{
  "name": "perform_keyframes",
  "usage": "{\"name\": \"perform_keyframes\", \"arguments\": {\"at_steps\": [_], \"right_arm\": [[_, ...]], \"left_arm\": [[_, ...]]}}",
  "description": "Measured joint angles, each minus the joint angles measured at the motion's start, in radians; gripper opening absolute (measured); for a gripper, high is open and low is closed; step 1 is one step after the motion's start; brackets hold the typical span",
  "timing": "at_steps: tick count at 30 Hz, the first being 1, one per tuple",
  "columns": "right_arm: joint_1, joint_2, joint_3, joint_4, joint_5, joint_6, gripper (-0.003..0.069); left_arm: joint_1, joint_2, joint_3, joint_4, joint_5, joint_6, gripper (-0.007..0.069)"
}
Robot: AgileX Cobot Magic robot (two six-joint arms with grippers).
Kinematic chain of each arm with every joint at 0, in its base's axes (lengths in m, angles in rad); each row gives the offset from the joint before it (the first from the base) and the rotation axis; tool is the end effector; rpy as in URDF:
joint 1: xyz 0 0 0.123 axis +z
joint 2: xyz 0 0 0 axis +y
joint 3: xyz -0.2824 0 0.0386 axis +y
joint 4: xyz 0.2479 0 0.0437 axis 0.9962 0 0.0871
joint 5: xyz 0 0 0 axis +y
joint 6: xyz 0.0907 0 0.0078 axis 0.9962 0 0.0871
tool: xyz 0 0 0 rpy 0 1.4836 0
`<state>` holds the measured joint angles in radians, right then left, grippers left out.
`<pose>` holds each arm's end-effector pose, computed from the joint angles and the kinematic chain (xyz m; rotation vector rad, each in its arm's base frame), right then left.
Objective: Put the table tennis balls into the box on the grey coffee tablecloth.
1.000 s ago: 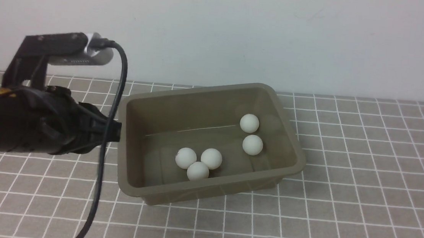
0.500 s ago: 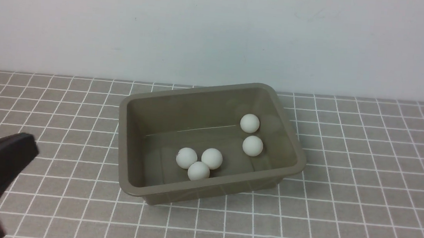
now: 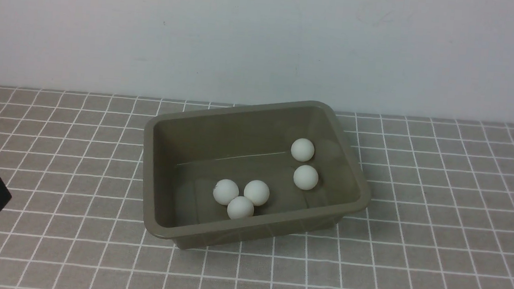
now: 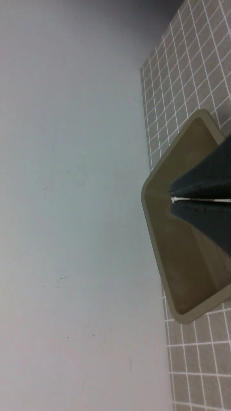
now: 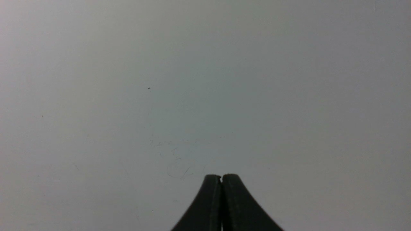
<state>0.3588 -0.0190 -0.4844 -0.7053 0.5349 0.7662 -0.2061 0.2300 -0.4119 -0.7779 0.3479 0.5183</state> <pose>0.0084 -0.0290 0.3283 0.1216 1.4104 0.1715 0.0524 -0.0333 0.3141 0.1756 1.5696 -0.5295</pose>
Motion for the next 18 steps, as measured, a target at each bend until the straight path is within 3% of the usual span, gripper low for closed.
{"name": "perform_keyframes", "arguments": {"at_steps": [6, 7, 10, 14, 18], "right_arm": [[0.000, 0.000, 0.000, 0.000, 0.000, 0.000, -0.0015], [0.000, 0.000, 0.000, 0.000, 0.000, 0.000, -0.0015], [0.000, 0.000, 0.000, 0.000, 0.000, 0.000, -0.0013], [0.000, 0.000, 0.000, 0.000, 0.000, 0.000, -0.0013], [0.000, 0.000, 0.000, -0.001, 0.001, 0.000, -0.0013]], "left_arm": [[0.000, 0.000, 0.001, 0.032, -0.003, 0.079, -0.0005], [0.000, -0.005, 0.001, 0.090, -0.008, 0.074, -0.0005], [0.001, -0.042, 0.016, 0.242, -0.012, 0.002, -0.0005], [0.087, -0.163, 0.125, 0.487, -0.026, -0.237, -0.0005], [0.180, -0.233, 0.249, 0.541, -0.040, -0.296, -0.0005]]}}
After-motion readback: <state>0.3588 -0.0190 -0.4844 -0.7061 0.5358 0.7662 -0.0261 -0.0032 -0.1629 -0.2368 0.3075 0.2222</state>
